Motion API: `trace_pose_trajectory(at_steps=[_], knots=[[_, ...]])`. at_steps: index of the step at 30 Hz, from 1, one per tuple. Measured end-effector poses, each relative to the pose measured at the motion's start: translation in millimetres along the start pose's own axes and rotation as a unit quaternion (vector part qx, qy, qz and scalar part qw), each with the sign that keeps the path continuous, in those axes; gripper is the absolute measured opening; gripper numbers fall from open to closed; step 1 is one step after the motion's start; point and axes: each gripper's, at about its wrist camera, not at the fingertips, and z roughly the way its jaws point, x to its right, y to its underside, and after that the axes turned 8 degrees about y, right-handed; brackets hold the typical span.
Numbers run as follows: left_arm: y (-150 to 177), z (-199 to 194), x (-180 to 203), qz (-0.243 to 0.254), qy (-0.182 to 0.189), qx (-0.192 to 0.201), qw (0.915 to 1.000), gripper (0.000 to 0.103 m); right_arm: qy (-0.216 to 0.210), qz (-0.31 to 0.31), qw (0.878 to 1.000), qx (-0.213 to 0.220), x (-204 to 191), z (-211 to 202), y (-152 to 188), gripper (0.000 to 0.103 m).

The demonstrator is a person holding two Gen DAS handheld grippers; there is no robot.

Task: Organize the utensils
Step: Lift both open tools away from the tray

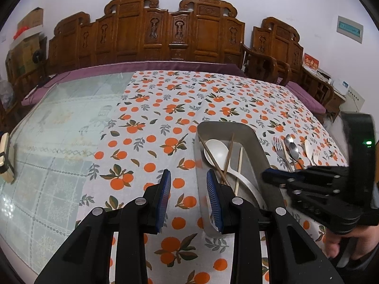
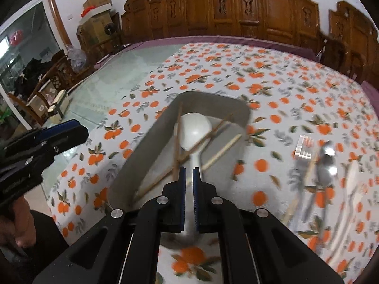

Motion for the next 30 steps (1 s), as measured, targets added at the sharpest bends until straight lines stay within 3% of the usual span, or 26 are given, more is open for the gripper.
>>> trace_pose_trajectory(at_steps=[7, 10, 12, 17, 20, 30], knots=[[2.5, 0.6, 13.8, 0.014, 0.001, 0.004, 0.9999, 0.030, 0.032, 0.013, 0.999, 0.030, 42.3, -36.8, 13.0, 0.016], [3.8, 0.3, 24.9, 0.025, 0.001, 0.008, 0.9997, 0.062, 0.046, 0.022, 0.998, 0.039, 63.4, -51.4, 20.7, 0.017], [4.2, 0.3, 32.8, 0.031, 0.004, 0.010, 0.9995, 0.064, 0.055, 0.028, 0.997, 0.042, 76.7, -59.7, 28.6, 0.023], [5.0, 3.7, 61.9, 0.052, 0.021, 0.017, 0.9983, 0.085, 0.087, 0.029, 0.995, 0.040, 108.6, -74.2, 54.7, 0.035], [7.7, 7.7, 78.0, 0.062, 0.033, 0.017, 0.9974, 0.089, 0.101, 0.033, 0.994, 0.032, 127.4, -78.8, 71.0, 0.040], [19.0, 9.6, 124.5, 0.084, 0.057, -0.002, 0.9948, 0.090, 0.108, 0.062, 0.992, 0.019, 169.6, -87.7, 98.0, 0.040]])
